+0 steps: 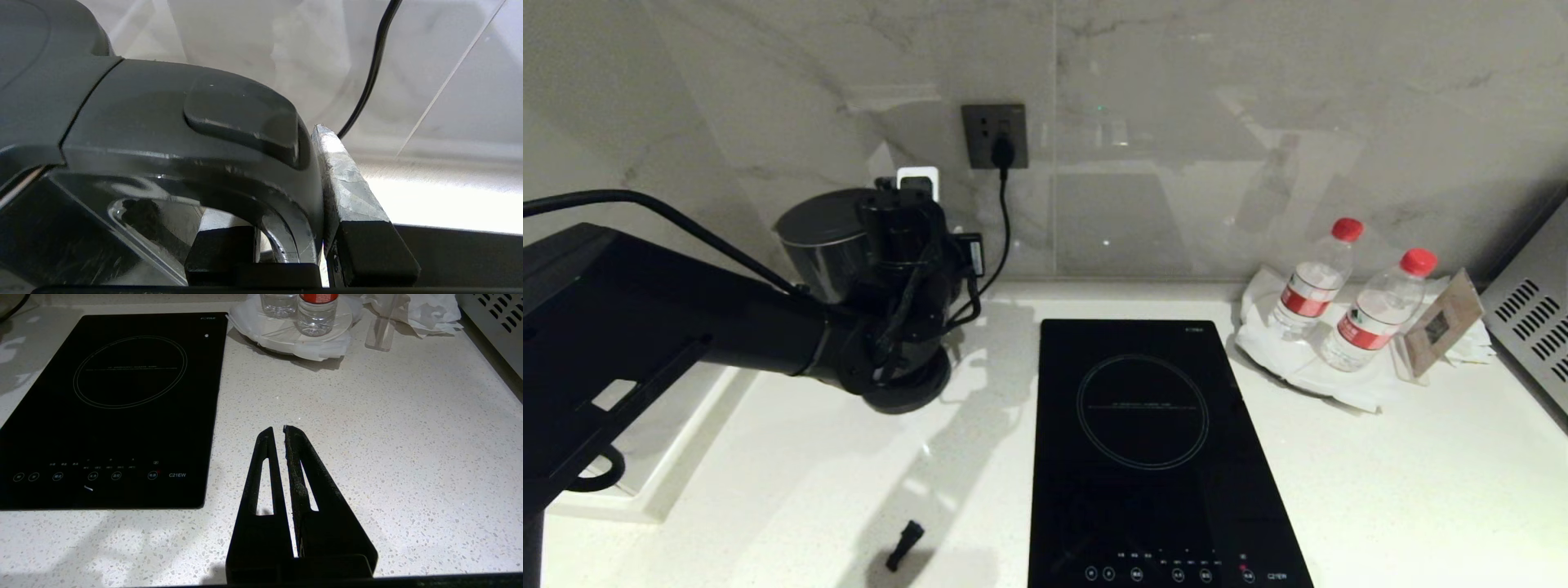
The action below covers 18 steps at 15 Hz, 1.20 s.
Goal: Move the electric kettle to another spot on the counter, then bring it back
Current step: Pick up the kettle, then place it by the sink
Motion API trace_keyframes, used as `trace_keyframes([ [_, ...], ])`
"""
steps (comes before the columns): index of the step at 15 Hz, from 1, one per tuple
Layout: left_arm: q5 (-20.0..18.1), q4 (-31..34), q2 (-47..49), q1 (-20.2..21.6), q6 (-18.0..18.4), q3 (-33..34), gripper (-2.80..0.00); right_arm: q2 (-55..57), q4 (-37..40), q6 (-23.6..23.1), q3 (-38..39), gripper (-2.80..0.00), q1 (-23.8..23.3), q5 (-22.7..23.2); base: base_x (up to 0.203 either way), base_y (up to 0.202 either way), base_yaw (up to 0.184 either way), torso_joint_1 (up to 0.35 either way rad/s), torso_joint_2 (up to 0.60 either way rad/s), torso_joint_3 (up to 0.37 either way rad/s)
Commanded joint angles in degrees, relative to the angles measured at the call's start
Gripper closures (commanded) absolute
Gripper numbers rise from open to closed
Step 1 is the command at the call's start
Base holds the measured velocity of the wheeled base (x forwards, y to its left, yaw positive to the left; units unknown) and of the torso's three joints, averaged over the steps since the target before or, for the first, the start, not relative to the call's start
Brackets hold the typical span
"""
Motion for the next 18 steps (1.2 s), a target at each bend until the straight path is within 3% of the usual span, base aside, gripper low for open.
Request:
trace_keyframes([
  [1,0.2,1.2,-4.5,-0.5,0.0,1.8,0.00,0.0,0.0,0.0,0.0,0.00,0.0,0.0,0.000,0.000,0.000,0.000,0.00,0.000],
  [9,0.0,3.3,-19.3,-1.4,0.0,18.7,0.00,0.0,0.0,0.0,0.0,0.00,0.0,0.0,0.000,0.000,0.000,0.000,0.00,0.000],
  [11,-1.6,3.3,-22.5,-0.9,0.0,23.1,0.00,0.0,0.0,0.0,0.0,0.00,0.0,0.0,0.000,0.000,0.000,0.000,0.00,0.000],
  [18,-2.5,3.2,-28.7,-0.8,-0.1,28.1,0.00,0.0,0.0,0.0,0.0,0.00,0.0,0.0,0.000,0.000,0.000,0.000,0.00,0.000],
])
